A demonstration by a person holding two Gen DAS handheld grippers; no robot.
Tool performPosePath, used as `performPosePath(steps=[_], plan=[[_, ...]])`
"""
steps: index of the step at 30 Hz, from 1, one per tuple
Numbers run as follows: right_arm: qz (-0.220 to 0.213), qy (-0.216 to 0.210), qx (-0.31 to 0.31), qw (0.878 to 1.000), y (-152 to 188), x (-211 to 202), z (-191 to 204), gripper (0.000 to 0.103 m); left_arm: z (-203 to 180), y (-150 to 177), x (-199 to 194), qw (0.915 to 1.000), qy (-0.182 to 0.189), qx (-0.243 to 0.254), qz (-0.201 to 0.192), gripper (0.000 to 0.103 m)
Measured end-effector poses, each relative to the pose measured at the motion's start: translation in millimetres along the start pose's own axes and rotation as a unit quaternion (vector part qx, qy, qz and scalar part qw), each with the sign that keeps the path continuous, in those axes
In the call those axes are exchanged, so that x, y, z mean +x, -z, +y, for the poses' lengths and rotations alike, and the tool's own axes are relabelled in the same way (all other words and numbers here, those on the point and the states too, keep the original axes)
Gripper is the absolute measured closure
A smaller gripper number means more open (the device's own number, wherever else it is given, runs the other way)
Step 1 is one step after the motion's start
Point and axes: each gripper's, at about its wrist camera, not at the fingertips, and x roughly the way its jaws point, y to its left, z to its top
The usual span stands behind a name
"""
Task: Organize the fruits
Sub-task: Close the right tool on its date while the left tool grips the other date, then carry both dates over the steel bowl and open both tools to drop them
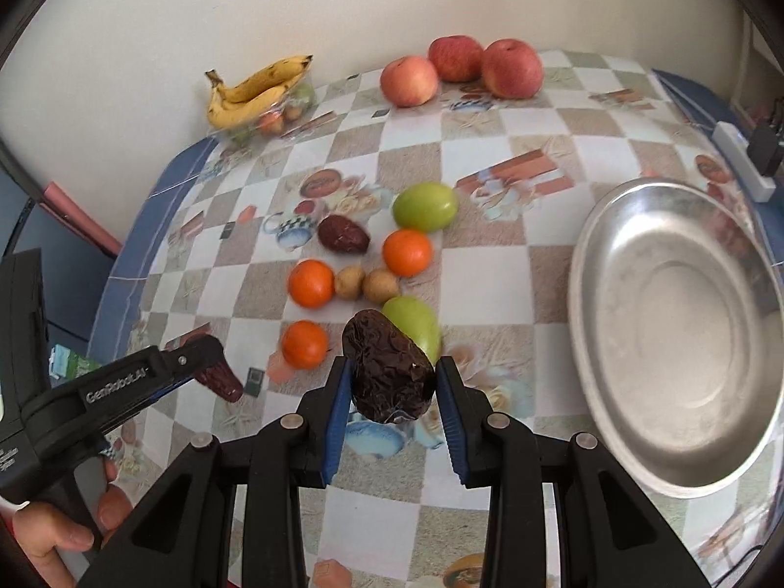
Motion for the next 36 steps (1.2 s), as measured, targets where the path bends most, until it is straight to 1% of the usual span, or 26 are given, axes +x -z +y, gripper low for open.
performPosePath(steps=[4, 8, 11, 15, 20, 23, 26, 29, 31, 34, 36], plan=[[0.004, 0.010, 0.016, 1.000, -13.0, 2.6, -8.1, 0.067, -27.1, -15.9, 1.8, 0.9999, -0.005, 0.016, -0.001, 0.067], [-0.009, 0.035, 0.031, 0.999, -29.6, -0.3, -20.4, 0.067, -51.9, -28.9, 2.5, 0.9998, 0.002, 0.021, -0.005, 0.067], [-0.021, 0.040, 0.053, 0.998, -43.3, -2.3, -33.8, 0.067, -71.5, -35.5, 7.2, 0.9996, 0.007, 0.027, -0.006, 0.067], [-0.031, 0.048, 0.072, 0.996, -55.1, -2.3, -52.3, 0.067, -103.9, -36.6, 19.6, 0.9986, 0.013, 0.051, -0.002, 0.067], [-0.035, 0.080, 0.095, 0.992, -58.0, -4.1, -81.0, 0.067, -148.4, -24.6, 35.4, 0.9953, 0.032, 0.091, 0.011, 0.067], [-0.041, 0.094, 0.122, 0.987, -55.9, -11.9, -106.2, 0.067, -173.5, -9.7, 43.6, 0.9913, 0.052, 0.119, 0.022, 0.067], [-0.043, 0.112, 0.155, 0.980, -49.8, -20.3, -132.6, 0.067, -195.6, 8.3, 52.0, 0.9854, 0.068, 0.153, 0.033, 0.067], [-0.043, 0.130, 0.185, 0.973, -41.5, -26.0, -156.4, 0.067, -214.9, 23.4, 53.2, 0.9777, 0.084, 0.189, 0.040, 0.066], [-0.043, 0.131, 0.207, 0.968, -35.6, -29.1, -169.9, 0.067, -226.0, 34.0, 52.6, 0.9717, 0.094, 0.212, 0.043, 0.066], [-0.043, 0.133, 0.225, 0.964, -29.6, -32.6, -180.1, 0.066, -233.3, 43.9, 54.2, 0.9667, 0.105, 0.228, 0.051, 0.066], [-0.044, 0.137, 0.229, 0.963, -27.6, -34.2, -180.9, 0.066, -235.1, 47.2, 56.7, 0.9652, 0.105, 0.233, 0.056, 0.065]])
